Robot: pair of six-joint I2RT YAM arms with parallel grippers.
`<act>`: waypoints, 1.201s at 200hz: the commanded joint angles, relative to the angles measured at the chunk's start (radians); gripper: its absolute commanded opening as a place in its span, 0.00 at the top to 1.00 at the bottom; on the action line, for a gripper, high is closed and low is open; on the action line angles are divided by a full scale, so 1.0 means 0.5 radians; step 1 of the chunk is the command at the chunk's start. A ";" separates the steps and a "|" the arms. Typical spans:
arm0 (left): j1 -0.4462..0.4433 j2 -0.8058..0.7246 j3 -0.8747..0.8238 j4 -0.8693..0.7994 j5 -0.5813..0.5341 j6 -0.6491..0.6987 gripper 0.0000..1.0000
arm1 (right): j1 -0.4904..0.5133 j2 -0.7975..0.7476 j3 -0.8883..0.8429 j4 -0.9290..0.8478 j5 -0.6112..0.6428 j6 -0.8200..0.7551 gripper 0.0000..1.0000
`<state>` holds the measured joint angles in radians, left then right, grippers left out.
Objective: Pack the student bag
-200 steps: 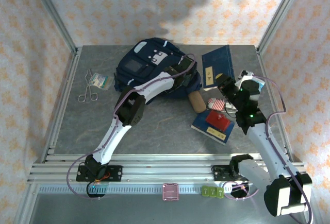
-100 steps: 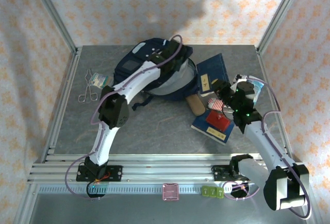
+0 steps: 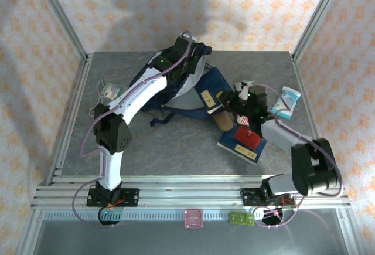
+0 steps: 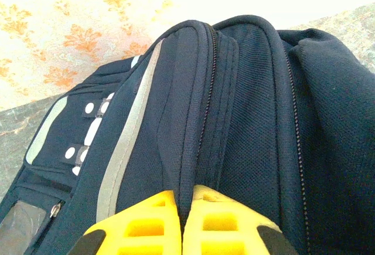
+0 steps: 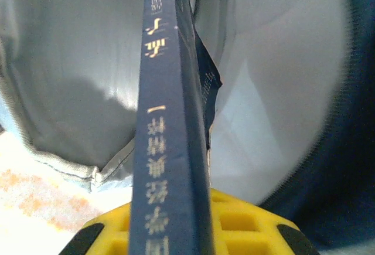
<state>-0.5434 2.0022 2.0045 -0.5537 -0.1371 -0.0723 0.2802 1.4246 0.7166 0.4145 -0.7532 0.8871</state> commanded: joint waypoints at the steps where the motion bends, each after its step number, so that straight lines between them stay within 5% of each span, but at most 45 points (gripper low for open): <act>1: -0.018 -0.244 -0.028 0.267 0.014 0.095 1.00 | 0.100 0.203 0.261 0.222 -0.195 0.017 1.00; 61: -0.019 -0.365 -0.172 0.399 0.147 0.163 1.00 | 0.176 1.035 0.980 0.198 -0.556 0.197 1.00; 123: -0.018 -0.422 -0.259 0.445 0.216 0.151 1.00 | 0.316 1.761 1.893 -0.071 -0.523 0.309 0.99; 163: -0.018 -0.418 -0.316 0.485 0.247 0.105 1.00 | 0.377 2.155 2.495 -0.398 -0.347 0.351 0.72; 194: -0.008 -0.382 -0.358 0.478 0.092 0.046 1.00 | 0.368 2.032 2.533 -0.919 -0.155 -0.023 0.52; 240: 0.079 -0.338 -0.421 0.507 -0.013 -0.073 1.00 | 0.259 1.450 1.786 -0.928 0.012 -0.223 0.46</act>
<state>-0.5327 1.8698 1.8046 -0.4278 -0.0711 -0.0650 0.4484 2.3253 1.7401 -0.0006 -0.8219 0.8711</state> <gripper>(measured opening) 0.053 0.530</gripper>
